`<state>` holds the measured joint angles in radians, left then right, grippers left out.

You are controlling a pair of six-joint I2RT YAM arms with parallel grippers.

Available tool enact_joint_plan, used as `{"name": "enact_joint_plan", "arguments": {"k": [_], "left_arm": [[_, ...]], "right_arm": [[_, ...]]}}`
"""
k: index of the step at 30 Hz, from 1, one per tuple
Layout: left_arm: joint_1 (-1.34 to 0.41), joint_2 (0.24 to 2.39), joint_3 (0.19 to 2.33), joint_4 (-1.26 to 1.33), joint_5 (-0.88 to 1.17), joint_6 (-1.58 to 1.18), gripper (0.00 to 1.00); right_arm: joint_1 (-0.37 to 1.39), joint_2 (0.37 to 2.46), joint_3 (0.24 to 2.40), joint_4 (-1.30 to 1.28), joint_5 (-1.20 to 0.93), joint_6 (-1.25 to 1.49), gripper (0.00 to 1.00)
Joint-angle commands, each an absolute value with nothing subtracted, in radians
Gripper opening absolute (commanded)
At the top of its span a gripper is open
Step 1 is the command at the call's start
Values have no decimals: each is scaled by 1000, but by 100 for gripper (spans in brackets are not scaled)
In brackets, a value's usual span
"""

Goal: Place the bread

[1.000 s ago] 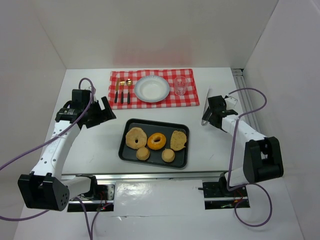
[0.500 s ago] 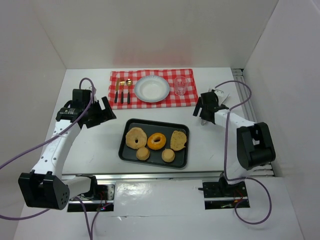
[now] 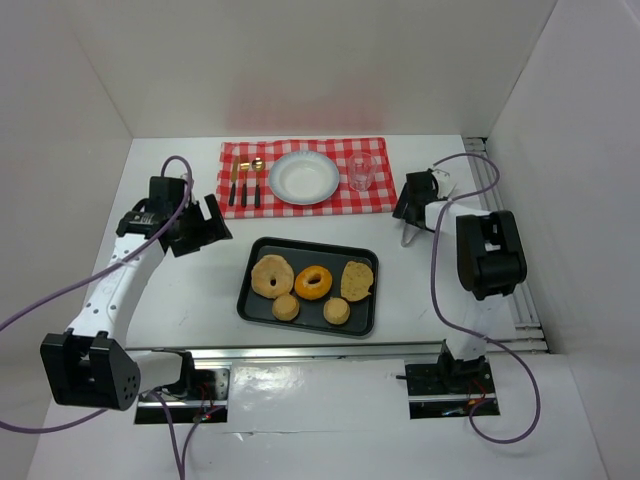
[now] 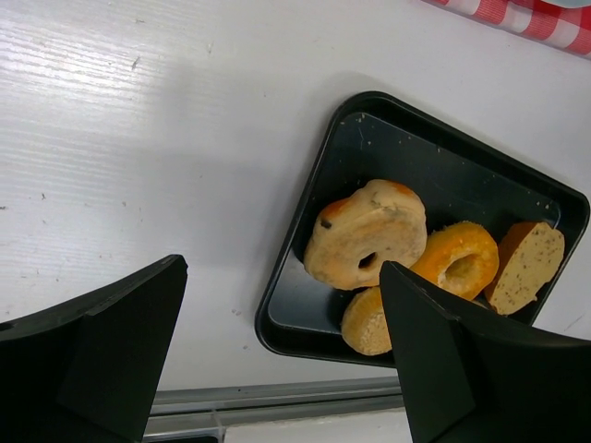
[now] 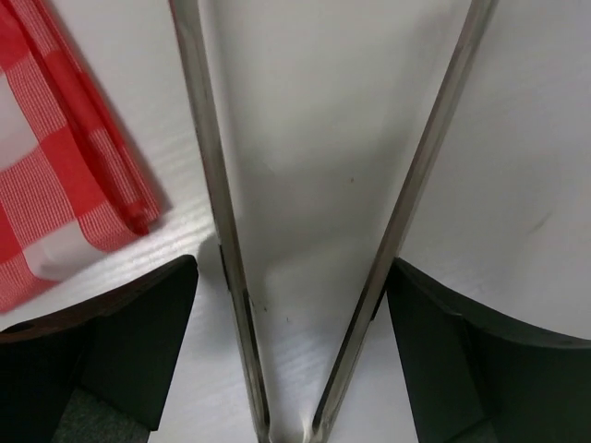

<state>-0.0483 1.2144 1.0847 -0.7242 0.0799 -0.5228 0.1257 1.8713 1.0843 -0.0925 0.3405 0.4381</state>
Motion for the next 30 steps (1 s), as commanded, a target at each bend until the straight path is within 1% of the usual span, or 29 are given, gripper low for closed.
{"name": "enact_joint_plan", "arguments": {"k": [1,4,5,8,9,12,17,18,21,22,24,28,29,30], "left_arm": [[-43,1226,1120,-707,46,-508,99],[-43,1238,1140,-718,46,-508,99],[-43,1238,1140,-718,46,-508,99],[-43,1238,1140,-718,55,-508,99],[-43,1238,1140,-718,55,-508,99],[-43,1229,1140,-718,64,-508,99],[-43,1229,1129,-718,84,-508,99],[-43,1218,1129,-718,84,-508,99],[-43,1189,1129,-718,71,-508,99],[-43,1180,1129,-718,71,-508,99],[-43,1170,1140,-709,71,-508,99],[-43,1161,1160,-709,80,-508,99],[-43,1173,1169,-709,90,-508,99],[-43,1173,1169,-709,91,-508,99]], "right_arm": [[107,1931,1150,-9,365,434,85],[97,1951,1172,-9,376,443,74],[97,1951,1181,-9,376,443,64],[97,1895,1181,0,394,443,47],[97,1872,1181,-20,406,443,36],[97,1741,1166,-43,407,434,23],[115,1530,1157,-185,330,404,23],[132,1449,1140,-213,313,388,23],[173,1305,1129,-337,119,302,24],[187,1277,1129,-436,83,289,24],[239,1221,1120,-527,20,279,28],[363,1036,1005,-656,-119,353,34],[383,1008,988,-695,-176,370,38],[405,984,976,-716,-196,400,39]]}}
